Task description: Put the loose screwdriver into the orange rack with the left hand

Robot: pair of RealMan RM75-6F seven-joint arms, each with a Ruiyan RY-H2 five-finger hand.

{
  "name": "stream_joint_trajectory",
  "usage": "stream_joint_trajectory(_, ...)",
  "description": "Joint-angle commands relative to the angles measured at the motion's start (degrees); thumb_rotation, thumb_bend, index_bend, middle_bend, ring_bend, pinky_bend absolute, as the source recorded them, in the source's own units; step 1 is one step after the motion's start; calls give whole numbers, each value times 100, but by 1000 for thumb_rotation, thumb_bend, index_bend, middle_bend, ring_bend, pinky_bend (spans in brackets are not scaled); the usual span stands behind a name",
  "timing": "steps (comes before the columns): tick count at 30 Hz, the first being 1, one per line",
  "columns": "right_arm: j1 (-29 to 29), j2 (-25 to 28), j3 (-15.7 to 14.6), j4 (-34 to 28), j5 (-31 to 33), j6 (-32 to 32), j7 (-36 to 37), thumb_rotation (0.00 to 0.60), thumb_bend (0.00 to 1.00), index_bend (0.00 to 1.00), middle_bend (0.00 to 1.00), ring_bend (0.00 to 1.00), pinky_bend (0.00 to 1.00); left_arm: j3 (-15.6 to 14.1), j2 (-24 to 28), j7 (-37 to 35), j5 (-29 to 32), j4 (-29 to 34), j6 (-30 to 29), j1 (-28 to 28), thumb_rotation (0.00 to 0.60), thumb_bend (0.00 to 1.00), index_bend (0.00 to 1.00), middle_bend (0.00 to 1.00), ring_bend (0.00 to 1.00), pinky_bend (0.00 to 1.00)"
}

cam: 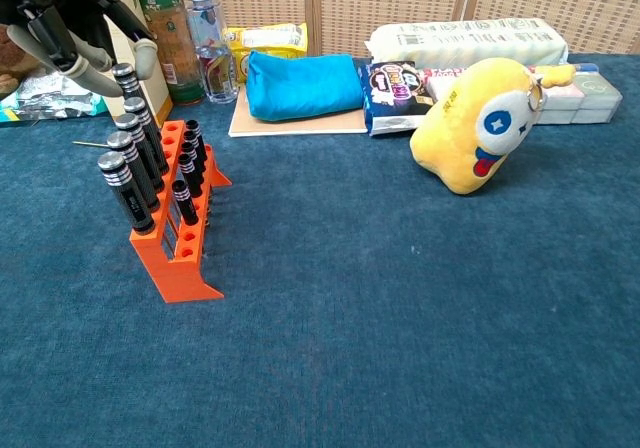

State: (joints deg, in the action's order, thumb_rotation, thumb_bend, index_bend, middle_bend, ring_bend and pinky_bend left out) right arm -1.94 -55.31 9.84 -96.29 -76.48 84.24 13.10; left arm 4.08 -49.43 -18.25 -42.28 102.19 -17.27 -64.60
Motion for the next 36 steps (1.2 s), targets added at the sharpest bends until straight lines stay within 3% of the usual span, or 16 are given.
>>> stream_joint_trajectory(1,0,2,2,0,6,-2,2,600,0,73,0,0,0,-26,-22,26,30,-16,-8,-25,600,445,571,1000,1000,1000)
stream_joint_trajectory(14,5,26,9,-12,23,-11,47,600,0,73,0,0,0,-173,36,211,133,51,-28,-178,600,444,564,1000,1000,1000)
stream_joint_trajectory(23,9,37,14,-22,33,-13,71,600,0,73,0,0,0,-342,53,360,274,81,-47,-349,600,445,472,1000,1000,1000)
stream_joint_trajectory(36,15,49,17,-37,37,-10,88,600,0,74,0,0,0,-510,71,519,509,176,-260,-487,600,444,470,1000,997,1000)
